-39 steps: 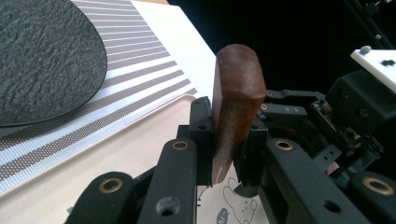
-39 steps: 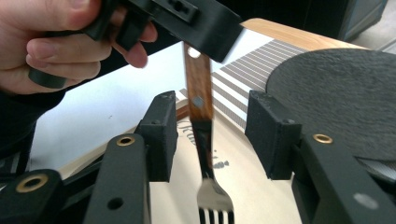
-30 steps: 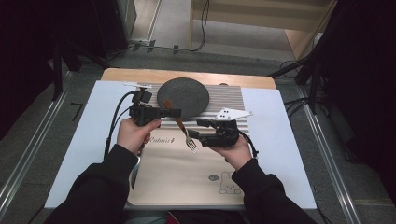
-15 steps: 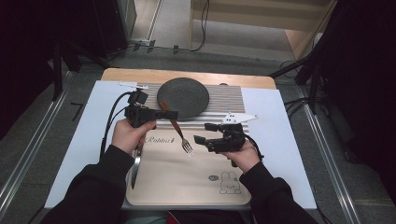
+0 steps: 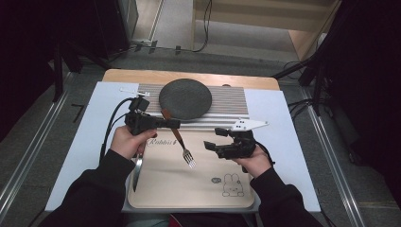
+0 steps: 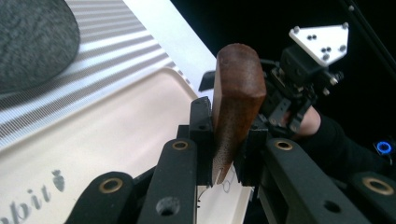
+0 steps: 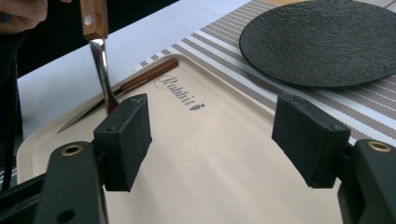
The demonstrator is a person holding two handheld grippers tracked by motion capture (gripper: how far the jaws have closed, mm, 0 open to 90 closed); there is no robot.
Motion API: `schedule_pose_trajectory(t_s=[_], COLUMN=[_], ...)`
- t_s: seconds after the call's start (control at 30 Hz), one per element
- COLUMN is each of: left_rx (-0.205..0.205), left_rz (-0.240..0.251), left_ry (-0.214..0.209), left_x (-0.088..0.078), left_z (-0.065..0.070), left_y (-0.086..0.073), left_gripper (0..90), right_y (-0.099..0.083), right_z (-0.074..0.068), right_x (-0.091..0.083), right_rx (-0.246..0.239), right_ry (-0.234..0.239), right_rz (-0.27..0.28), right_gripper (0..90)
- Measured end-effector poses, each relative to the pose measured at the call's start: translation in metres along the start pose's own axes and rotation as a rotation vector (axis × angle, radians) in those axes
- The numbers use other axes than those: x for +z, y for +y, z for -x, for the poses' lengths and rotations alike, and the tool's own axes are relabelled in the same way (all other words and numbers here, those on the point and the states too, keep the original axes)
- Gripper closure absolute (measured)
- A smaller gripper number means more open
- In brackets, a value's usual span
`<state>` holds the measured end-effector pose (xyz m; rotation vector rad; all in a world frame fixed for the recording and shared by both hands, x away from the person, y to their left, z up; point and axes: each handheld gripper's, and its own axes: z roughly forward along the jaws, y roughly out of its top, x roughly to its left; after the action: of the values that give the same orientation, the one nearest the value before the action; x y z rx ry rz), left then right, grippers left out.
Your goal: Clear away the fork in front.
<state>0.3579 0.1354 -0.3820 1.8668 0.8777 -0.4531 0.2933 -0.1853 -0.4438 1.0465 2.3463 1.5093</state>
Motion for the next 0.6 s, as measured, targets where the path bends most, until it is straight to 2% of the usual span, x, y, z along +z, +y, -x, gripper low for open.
schedule_pose_trajectory(t_s=[0.23,0.37,0.6], left_rx=[0.005,0.003,0.000], left_rz=[-0.026,-0.048,-0.057], left_ry=[-0.020,-0.018,-0.040], left_x=[0.001,0.003,0.001], left_z=[0.003,0.004,0.003], left_y=[-0.009,-0.015,-0.029], left_gripper=[80.5,80.5,80.5], right_y=[-0.009,-0.015,-0.025], right_z=[0.002,0.002,0.003], right_x=[-0.012,-0.020,-0.030], right_rx=[0.006,-0.010,0.010], right_ry=[-0.015,-0.026,-0.034], right_rz=[-0.007,-0.013,-0.024], right_gripper=[26.4,26.4,26.3])
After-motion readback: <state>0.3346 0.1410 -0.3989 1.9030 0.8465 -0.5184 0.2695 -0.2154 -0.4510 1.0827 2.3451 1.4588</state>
